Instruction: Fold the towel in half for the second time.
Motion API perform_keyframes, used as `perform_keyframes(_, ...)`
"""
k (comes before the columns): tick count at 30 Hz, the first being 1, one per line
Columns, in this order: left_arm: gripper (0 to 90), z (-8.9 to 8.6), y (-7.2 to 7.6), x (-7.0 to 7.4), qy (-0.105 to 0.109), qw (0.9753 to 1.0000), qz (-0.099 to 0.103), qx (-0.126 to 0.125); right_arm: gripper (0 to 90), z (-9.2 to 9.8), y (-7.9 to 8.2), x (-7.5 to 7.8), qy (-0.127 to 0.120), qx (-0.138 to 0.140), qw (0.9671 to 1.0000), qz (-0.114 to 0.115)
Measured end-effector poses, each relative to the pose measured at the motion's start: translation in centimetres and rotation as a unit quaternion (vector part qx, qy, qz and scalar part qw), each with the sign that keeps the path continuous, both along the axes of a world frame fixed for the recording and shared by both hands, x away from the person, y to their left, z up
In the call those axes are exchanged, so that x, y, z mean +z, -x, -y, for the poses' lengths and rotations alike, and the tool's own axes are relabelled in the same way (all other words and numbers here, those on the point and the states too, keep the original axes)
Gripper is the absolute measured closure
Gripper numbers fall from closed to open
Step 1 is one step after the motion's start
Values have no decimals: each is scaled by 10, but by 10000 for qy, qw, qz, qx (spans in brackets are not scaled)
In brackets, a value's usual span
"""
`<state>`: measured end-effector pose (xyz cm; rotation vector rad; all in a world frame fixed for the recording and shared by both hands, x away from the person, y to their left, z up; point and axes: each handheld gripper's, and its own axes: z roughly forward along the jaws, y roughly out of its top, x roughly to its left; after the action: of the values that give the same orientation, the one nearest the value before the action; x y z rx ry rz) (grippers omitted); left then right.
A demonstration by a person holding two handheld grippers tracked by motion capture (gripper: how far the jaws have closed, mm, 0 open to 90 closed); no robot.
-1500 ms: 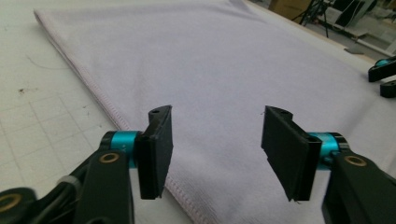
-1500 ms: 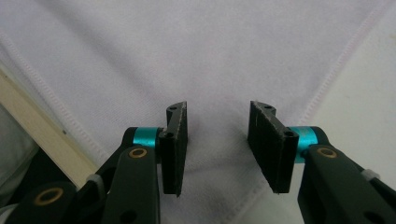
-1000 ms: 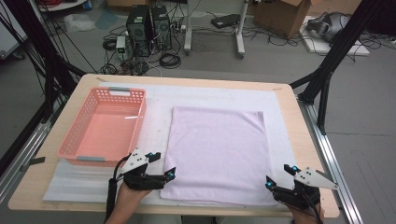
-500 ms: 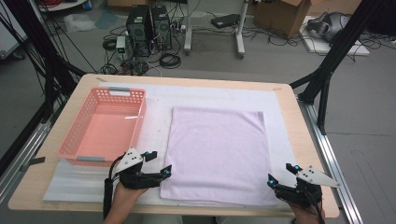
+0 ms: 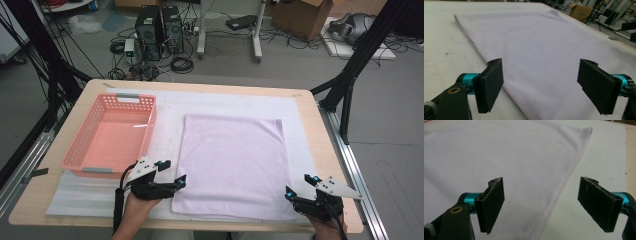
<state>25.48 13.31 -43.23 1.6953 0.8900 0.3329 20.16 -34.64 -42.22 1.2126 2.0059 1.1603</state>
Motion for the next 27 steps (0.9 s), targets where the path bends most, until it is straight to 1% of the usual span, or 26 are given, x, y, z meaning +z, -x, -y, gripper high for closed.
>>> perform_keyframes(2,232,1,-8,4,129,9999,-13,82,202,2,-5,-1,-56,-41,10000,-51)
perform_keyframes(3,238,2,-13,6,144,9998,-32,107,202,3,-8,-1,-94,-50,9999,-89)
perform_keyframes(6,241,5,-30,12,109,9997,-176,119,202,3,-18,-2,-75,-25,9998,-178)
perform_keyframes(7,241,6,-35,13,113,9996,-237,116,202,3,-24,-1,-53,-11,9998,-199)
perform_keyframes(8,240,8,-40,15,138,9995,-256,142,202,3,-29,-1,-46,1,9997,-226)
perform_keyframes(9,238,10,-44,16,111,9994,-280,191,202,3,-35,-1,-52,-9,9997,-253)
perform_keyframes(11,200,13,-52,19,68,9990,-317,292,202,4,-46,0,-85,-7,9995,-293)
perform_keyframes(12,176,15,-57,19,82,9989,-335,314,202,4,-52,0,-99,-11,9994,-319)
perform_keyframes(13,183,17,-62,21,92,9989,-355,285,202,3,-58,0,-104,-6,9993,-347)
perform_keyframes(14,194,19,-65,21,75,9989,-335,306,203,3,-66,0,-95,8,9993,-369)
perform_keyframes(16,194,22,-74,23,41,9987,-353,371,206,2,-77,1,-113,5,9991,-413)
perform_keyframes(18,218,24,-85,24,34,9985,-391,376,222,2,-89,4,-106,19,9990,-443)
perform_keyframes(19,233,24,-91,24,22,9982,-437,399,230,2,-97,5,-96,24,9989,-465)
perform_keyframes(20,230,25,-97,23,-59,9978,-480,459,232,2,-103,7,-98,16,9989,-468)
perform_keyframes(21,223,26,-103,23,-189,9973,-481,527,235,3,-110,8,-108,2,9988,-479)
perform_keyframes(24,233,27,-118,19,-260,9952,-618,710,224,4,-128,9,-117,-39,9984,-551)
perform_keyframes(26,242,29,-130,16,-330,9937,-703,807,202,5,-139,7,-121,-36,9976,-681)
perform_keyframes(27,248,29,-136,13,-375,9928,-769,839,202,5,-145,5,-92,-78,9969,-777)
